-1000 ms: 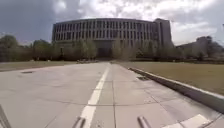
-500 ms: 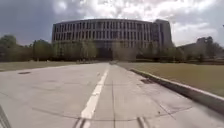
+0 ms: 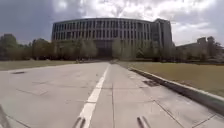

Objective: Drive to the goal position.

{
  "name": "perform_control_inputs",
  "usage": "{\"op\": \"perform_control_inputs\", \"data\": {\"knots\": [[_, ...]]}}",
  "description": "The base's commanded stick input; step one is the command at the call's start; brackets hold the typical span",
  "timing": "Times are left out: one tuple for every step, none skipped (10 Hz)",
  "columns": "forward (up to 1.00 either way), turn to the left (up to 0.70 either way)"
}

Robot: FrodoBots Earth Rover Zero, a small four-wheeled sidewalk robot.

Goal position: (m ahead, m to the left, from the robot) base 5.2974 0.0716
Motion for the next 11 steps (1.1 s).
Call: {"op": "perform_control_inputs", "data": {"knots": [[0.70,0.00],[0.70,0.00],[0.70,0.00],[0.70,0.00],[0.70,0.00],[0.70,0.00],[0.70,0.00],[0.70,0.00],[0.70,0.00],[0.70,0.00],[0.70,0.00]]}}
